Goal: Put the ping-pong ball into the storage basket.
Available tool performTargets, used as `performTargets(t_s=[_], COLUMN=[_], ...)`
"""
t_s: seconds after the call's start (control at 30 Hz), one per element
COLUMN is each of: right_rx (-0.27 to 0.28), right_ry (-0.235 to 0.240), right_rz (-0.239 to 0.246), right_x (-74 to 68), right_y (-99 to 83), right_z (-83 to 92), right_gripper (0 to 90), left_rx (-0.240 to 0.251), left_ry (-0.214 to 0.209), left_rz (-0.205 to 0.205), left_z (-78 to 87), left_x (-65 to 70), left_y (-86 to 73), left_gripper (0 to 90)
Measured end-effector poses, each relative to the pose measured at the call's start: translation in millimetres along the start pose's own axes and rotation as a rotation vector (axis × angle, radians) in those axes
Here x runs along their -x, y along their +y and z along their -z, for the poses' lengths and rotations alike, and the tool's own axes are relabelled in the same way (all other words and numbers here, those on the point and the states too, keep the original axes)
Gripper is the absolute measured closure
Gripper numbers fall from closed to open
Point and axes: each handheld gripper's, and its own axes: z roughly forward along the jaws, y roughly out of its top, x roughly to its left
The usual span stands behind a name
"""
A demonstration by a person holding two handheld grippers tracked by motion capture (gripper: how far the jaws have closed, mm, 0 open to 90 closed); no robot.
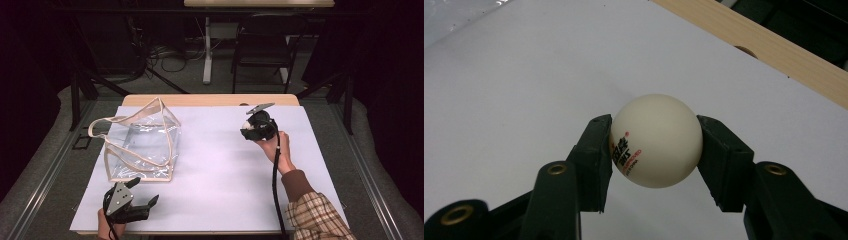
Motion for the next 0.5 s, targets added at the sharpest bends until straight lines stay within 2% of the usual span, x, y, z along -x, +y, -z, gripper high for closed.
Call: performTargets(t_s=[0.5], right_rx=[0.012], right_ry=[-0.004], right_rz=[0.016], right_x=[-1.9], right_y=[8.0], right_z=[14.2], right_gripper=[50.7], left_rx=[0.000], left_ry=[0.002], left_rz=[-0.001], left_z=[0.3], left_x=[-0.2], left_y=[0.0], left_gripper=[16.2])
